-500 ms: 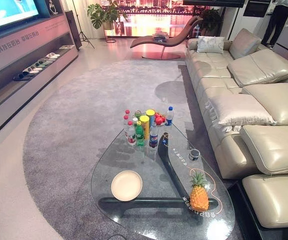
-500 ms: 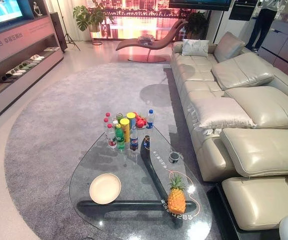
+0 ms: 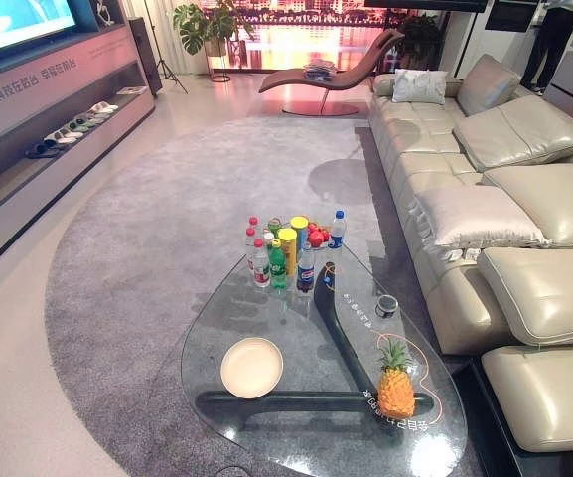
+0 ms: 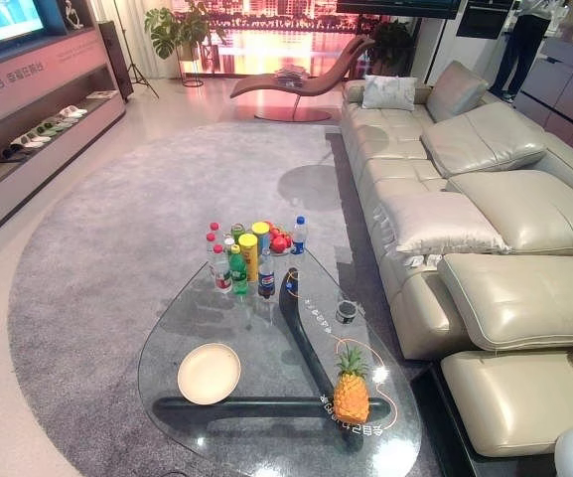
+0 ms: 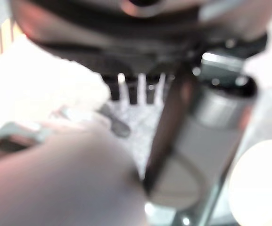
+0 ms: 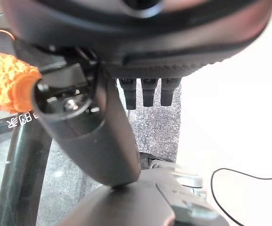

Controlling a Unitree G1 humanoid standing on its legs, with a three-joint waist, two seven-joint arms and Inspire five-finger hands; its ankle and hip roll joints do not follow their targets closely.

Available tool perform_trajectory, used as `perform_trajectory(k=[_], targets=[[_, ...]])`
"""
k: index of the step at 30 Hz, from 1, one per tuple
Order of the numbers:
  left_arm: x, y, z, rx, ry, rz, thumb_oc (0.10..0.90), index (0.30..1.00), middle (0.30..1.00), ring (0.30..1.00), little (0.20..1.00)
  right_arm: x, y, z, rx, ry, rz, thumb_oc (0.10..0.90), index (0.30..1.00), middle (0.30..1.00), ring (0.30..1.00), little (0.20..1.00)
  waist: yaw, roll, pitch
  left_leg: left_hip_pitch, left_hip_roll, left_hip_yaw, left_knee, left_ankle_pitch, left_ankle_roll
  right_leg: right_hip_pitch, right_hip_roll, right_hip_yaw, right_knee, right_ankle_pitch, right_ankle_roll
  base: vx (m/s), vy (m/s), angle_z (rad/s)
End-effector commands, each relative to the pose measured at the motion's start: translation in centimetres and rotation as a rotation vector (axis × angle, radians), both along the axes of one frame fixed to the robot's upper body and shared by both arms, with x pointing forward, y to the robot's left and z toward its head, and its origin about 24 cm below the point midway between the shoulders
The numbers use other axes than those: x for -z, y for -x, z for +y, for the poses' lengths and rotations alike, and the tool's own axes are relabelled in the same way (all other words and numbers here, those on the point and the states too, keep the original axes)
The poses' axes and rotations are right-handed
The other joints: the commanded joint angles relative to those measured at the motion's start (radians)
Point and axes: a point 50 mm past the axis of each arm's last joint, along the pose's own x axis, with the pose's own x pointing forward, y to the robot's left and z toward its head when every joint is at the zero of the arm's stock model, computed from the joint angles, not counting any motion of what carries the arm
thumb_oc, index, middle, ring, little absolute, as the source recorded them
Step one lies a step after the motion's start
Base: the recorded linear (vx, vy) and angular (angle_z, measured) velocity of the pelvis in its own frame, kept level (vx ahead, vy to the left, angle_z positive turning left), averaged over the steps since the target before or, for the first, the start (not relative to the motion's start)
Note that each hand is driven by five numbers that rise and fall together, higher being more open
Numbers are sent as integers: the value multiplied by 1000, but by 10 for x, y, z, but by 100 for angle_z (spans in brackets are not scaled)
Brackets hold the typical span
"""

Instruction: Pick up the fruit to the plate

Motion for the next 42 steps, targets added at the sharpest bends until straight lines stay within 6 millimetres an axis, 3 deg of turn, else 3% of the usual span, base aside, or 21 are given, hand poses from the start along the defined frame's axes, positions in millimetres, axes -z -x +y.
perform_trajectory(k=[1,11,25,26,33,40,42], targets=[[2,-7,-14,44,38,16,800,900,900,900,900,2,-4,10,-53,-31,27,800,900,900,900,900,13,-21,26,32,-10,23,10,-53,-12,0,-52,-4,7,16,64,0,0,0],[2,-4,-11,9,23,27,800,900,900,900,900,1,-3,5,-54,7,20,800,900,900,900,900,10,-26,50,15,-14,23,37,-61,-7,-14,-54,12,18,18,62,27,2,0],[0,-10,-4,15,-6,-7,800,900,900,900,900,-5,-22,-1,46,98,-109,800,900,900,900,900,14,-37,103,-30,-12,21,61,-63,1,-64,-47,20,48,16,57,0,-4,0],[0,-11,-4,30,-14,-19,800,900,900,900,900,-7,-29,-2,142,98,-163,800,900,900,900,900,16,-40,120,-39,-16,16,73,-65,2,-72,-44,22,57,15,55,4,-48,1],[-3,-17,3,45,-25,-39,800,900,900,900,900,-16,-51,-9,207,134,-280,800,900,900,900,900,13,-43,150,-68,-19,17,102,-70,4,-98,-39,31,81,11,51,-16,-24,1],[-6,-25,9,28,-42,-84,800,900,900,900,900,-48,-99,-16,267,267,-546,800,900,900,900,900,9,-57,206,-127,-30,26,172,-84,11,-134,-25,41,110,10,40,-46,-36,0],[-6,-25,9,28,-42,-84,800,900,900,900,900,-49,-100,-16,263,271,-551,800,900,900,900,900,9,-57,206,-128,-30,25,173,-84,11,-134,-25,41,111,9,40,0,0,0]])
